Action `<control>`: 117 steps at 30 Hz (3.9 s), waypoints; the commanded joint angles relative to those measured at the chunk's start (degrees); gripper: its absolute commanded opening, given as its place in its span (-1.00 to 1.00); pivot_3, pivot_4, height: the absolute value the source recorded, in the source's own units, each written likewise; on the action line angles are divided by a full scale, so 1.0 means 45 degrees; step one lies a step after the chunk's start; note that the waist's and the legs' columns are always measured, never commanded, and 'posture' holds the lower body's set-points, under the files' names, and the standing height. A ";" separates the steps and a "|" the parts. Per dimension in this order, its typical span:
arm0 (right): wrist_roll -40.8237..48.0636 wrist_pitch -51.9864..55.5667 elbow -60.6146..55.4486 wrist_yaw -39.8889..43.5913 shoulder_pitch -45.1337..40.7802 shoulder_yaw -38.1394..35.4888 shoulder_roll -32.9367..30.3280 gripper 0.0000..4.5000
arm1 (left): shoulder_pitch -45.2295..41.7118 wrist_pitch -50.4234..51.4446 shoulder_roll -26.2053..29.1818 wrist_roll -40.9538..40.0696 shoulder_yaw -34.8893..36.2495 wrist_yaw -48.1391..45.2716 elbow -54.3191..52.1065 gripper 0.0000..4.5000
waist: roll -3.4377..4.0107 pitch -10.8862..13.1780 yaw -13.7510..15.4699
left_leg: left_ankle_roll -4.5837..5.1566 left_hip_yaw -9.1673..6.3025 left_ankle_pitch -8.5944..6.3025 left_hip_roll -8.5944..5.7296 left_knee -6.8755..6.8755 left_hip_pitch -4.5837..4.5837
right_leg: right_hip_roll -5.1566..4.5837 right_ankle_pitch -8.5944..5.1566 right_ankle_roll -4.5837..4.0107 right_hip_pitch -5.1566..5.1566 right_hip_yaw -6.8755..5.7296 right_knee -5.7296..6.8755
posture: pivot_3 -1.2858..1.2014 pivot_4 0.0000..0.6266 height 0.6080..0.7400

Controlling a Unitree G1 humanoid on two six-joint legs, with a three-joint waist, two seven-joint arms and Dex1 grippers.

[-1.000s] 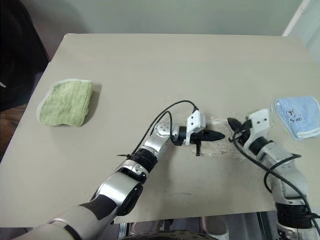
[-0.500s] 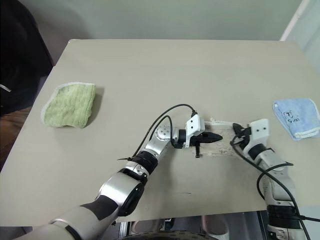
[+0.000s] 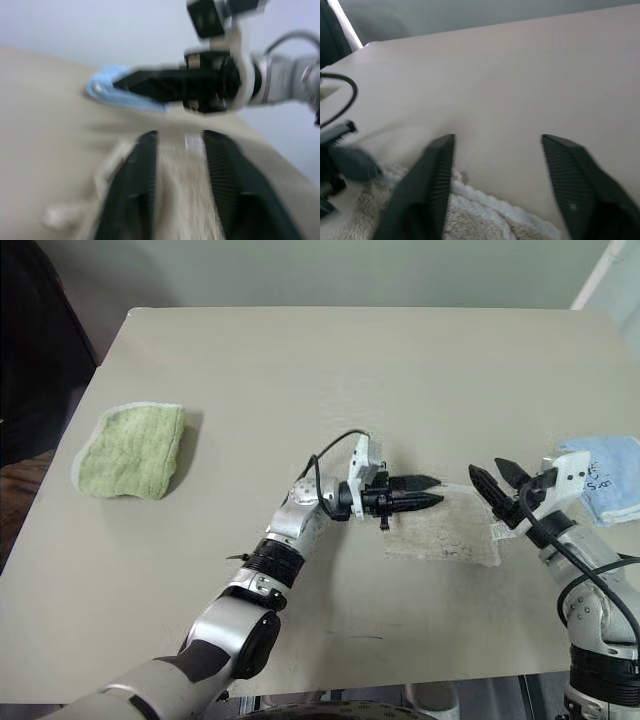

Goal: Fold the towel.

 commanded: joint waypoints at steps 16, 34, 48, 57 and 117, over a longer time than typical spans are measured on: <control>0.4509 0.6804 0.1745 0.3298 -0.0142 -0.1277 -0.5371 1.00 | 0.2394 0.5922 0.5854 -0.2970 0.0974 -0.0620 -0.7592 0.97 | -0.0004 0.0007 -0.0035 | -0.0035 0.0008 0.0028 0.0007 -0.0002 0.0031 | 0.0003 -0.0055 -0.0083 -0.0011 -0.0003 0.0086 | 0.03 -0.52 1.00; 0.2480 0.7281 0.5151 0.5439 -0.2289 0.2313 -0.4500 1.00 | 0.4423 0.5609 0.7073 -0.3293 0.1091 0.0215 -0.8717 0.97 | -0.0022 0.0000 -0.0390 | -0.0034 0.0004 0.0030 0.0020 -0.0001 0.0060 | 0.0011 -0.0069 -0.0146 -0.0010 -0.0007 0.0131 | 0.03 -0.52 1.00; 0.1497 0.7456 0.5707 0.6694 -0.3625 0.3752 -0.3692 1.00 | 0.4943 0.5115 0.7044 -0.3348 0.1056 0.0550 -0.9016 0.97 | -0.0030 0.0006 -0.0533 | -0.0118 -0.0024 0.0020 0.0175 -0.0030 0.0198 | 0.0188 -0.0113 -0.0409 0.0015 0.0006 0.0297 | 0.03 -0.52 1.00; 0.1170 0.7482 0.5969 0.7029 -0.4174 0.4082 -0.3392 -0.34 | 0.4931 0.5162 0.7048 -0.3313 0.1017 0.0869 -0.9255 1.00 | -0.0027 0.0008 -0.0530 | -0.0132 -0.0020 0.0028 0.0202 -0.0034 0.0197 | 0.0210 -0.0104 -0.0438 0.0008 0.0006 0.0296 | 0.03 -0.52 1.00; 0.5367 0.3589 0.3786 -0.7064 -0.2297 -0.6607 -0.0905 -0.98 | 0.2764 0.2401 0.4915 -0.1548 -0.0271 0.0265 -0.5664 1.00 | -0.0017 0.0031 -0.0353 | 0.0009 -0.0013 -0.0087 0.0162 -0.0031 0.0152 | 0.0154 -0.0084 -0.0225 -0.0014 0.0006 0.0277 | 0.03 -0.52 1.00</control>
